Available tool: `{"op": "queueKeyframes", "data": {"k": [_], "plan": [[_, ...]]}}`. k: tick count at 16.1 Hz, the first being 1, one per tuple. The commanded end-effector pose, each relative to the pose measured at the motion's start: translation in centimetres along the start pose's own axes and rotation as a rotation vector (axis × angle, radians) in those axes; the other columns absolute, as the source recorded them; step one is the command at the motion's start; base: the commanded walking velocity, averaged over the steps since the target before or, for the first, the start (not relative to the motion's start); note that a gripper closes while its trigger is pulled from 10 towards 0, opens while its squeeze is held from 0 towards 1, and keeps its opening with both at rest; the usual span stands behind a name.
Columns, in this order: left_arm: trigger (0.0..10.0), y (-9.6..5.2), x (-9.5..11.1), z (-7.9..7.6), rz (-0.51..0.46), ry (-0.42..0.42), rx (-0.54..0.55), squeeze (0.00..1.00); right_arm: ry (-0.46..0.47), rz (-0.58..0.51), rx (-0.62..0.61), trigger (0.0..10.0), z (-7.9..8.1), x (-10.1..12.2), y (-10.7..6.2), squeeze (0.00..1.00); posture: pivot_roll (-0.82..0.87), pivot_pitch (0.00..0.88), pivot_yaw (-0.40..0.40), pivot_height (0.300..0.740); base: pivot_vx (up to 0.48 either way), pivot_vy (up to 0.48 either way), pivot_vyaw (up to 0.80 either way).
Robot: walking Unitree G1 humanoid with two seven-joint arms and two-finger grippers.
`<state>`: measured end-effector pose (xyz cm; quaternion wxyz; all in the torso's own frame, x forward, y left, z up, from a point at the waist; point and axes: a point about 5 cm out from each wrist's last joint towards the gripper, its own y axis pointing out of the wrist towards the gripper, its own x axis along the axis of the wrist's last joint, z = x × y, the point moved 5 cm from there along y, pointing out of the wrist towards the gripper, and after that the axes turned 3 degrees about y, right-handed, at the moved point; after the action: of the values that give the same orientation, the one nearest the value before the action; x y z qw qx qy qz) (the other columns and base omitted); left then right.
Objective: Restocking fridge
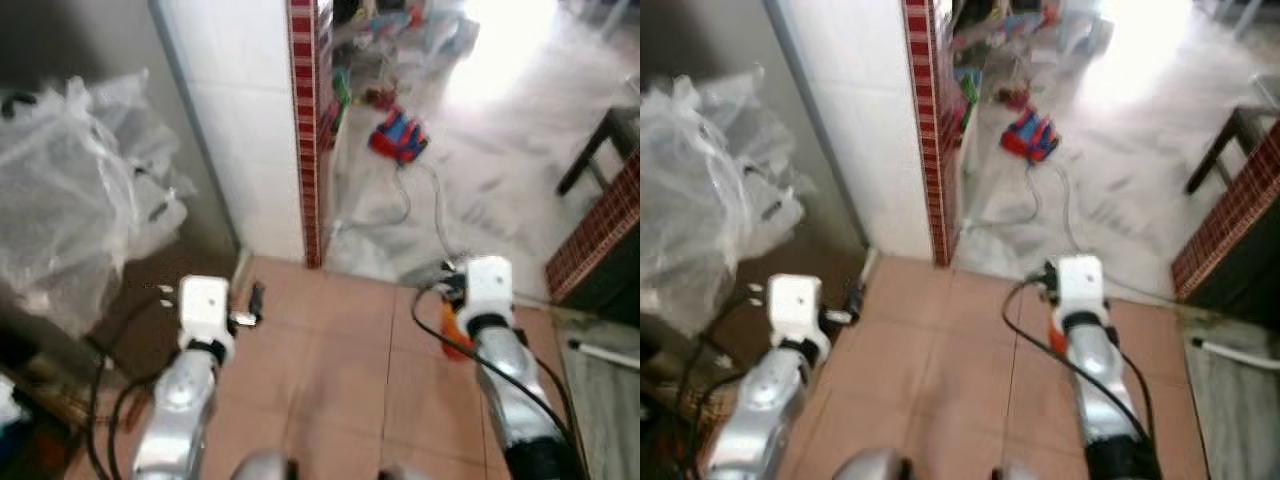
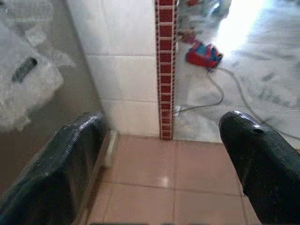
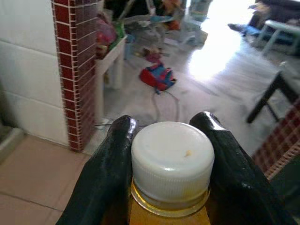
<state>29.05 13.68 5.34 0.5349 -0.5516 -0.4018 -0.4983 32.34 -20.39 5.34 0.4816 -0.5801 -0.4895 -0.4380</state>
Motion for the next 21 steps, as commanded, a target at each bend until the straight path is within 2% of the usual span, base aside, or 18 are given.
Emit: {"op": "queueKeyframes", "data": {"k": [1, 5, 6, 9, 10, 12, 13, 15, 17, 19, 21], "plan": [[10.0, 0.0, 0.1, 1.2, 0.003, 0.026, 0.031, 0.0, 0.01, -0.058, 0.013, 10.0, 0.8, 1.7, 0.4, 0.0, 0.07, 0.0, 0.025, 0.74, 0.0, 0.48, 0.0], [10.0, -0.1, 0.1, 1.1, 0.002, 0.041, 0.039, 0.0, 0.019, -0.071, 0.022, 10.0, 1.0, 1.9, 0.4, 0.0, 0.07, 0.0, 0.031, 0.74, 0.0, 0.48, 0.0], [10.0, -0.1, 0.3, 1.2, -0.009, 0.033, 0.059, 0.0, -0.015, -0.089, 0.04, 10.0, 1.1, 2.4, 0.4, 0.0, 0.07, 0.002, 0.031, 0.74, 0.0, 0.48, 0.0], [10.0, -0.1, 1.1, 1.5, -0.046, 0.029, 0.105, 0.0, -0.01, -0.091, 0.063, 10.0, 1.5, 2.4, 0.4, 0.0, 0.07, 0.0, 0.024, 0.74, 0.0, 0.447, 0.27], [10.0, -0.2, 1.6, 2.0, -0.072, 0.048, 0.134, 0.0, -0.016, -0.09, 0.072, 10.0, 1.7, 2.4, 0.4, 0.0, 0.07, 0.0, 0.021, 0.74, 0.0, 0.0, 0.8], [10.0, -0.3, 1.7, 2.5, -0.082, 0.014, 0.159, 0.0, -0.021, -0.091, 0.075, 10.0, 1.7, 2.4, 0.5, 0.0, 0.08, 0.0, 0.02, 0.74, 0.0, 0.0, 0.8], [10.0, -0.3, 2.2, 3.0, -0.108, 0.081, 0.186, 0.0, -0.027, -0.089, 0.074, 10.0, 1.7, 2.4, 0.5, 0.0, 0.08, 0.0, 0.019, 0.74, 0.0, 0.0, 0.8], [10.0, -0.3, 2.2, 3.5, -0.101, 0.071, 0.22, 0.0, -0.029, -0.093, 0.079, 10.0, 1.7, 2.5, 0.6, 0.0, 0.07, 0.0, 0.018, 0.74, 0.0, 0.0, 0.8], [10.0, -0.1, 2.2, 3.3, -0.106, 0.094, 0.217, 0.0, -0.04, -0.093, 0.079, 10.0, 1.4, 2.5, 0.6, 0.0, 0.06, 0.0, 0.014, 0.74, 0.0, 0.0, 0.8], [10.0, 0.1, 2.0, 2.9, -0.099, 0.066, 0.191, 0.0, -0.041, -0.097, 0.079, 10.0, 1.3, 2.6, 0.8, 0.0, 0.06, 0.0, 0.01, 0.74, 0.0, 0.0, 0.79], [10.0, 0.3, 2.3, 2.4, -0.118, 0.048, 0.159, 0.0, -0.029, -0.101, 0.069, 10.0, 1.2, 2.8, 1.0, 0.0, 0.06, 0.0, 0.008, 0.74, 0.0, 0.0, 0.0]]}}
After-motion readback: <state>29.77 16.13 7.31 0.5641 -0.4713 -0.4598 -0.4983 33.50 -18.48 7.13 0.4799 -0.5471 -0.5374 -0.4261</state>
